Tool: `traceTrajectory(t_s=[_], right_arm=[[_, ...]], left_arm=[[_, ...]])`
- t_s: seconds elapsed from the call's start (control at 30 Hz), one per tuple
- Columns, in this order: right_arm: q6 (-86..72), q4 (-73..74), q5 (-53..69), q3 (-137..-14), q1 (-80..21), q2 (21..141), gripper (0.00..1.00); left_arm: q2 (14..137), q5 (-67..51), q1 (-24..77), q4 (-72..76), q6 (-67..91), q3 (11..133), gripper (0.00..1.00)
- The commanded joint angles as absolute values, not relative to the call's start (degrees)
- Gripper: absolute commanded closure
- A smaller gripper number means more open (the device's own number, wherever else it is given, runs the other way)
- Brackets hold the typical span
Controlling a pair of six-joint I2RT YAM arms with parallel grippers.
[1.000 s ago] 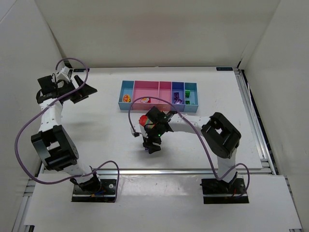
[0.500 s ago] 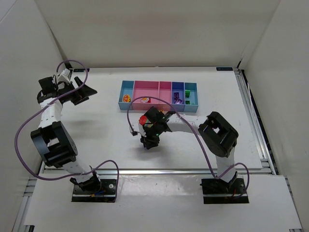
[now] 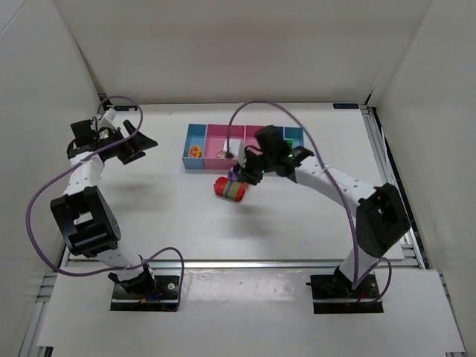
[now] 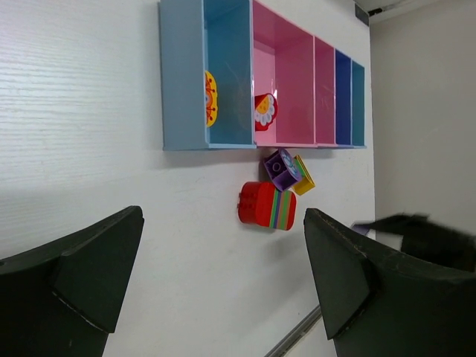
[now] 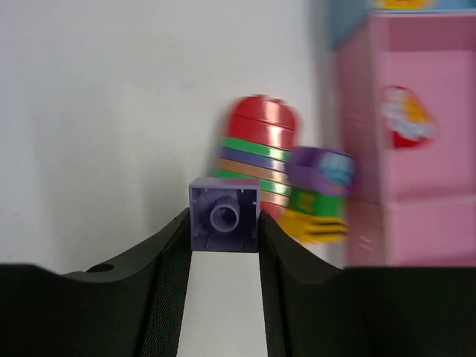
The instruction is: Sort the legos into containers by color
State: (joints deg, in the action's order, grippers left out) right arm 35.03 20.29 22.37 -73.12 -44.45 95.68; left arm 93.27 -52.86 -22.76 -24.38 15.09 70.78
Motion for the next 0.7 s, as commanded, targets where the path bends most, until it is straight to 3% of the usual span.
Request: traceTrajectory(t_s=[0.0,0.23,0.67], right_arm=[[31.0,18.4,20.0,-76.2,-36.4,94.0,0.83],[25.5,18.3,20.8,-81.8,-22.8,100.4,0.83],[26.4,17.1,21.1,-88.4,-19.2,111.7,0.80]], left_arm=[[89.0,-51.2,-19.3,-22.6,15.8,70.4,0.00],[91.1,-48.4,-12.5,-22.6,16.3,73.5,0.00],[94.7,-44.8,-5.4,-22.2,16.8,78.8,0.00]])
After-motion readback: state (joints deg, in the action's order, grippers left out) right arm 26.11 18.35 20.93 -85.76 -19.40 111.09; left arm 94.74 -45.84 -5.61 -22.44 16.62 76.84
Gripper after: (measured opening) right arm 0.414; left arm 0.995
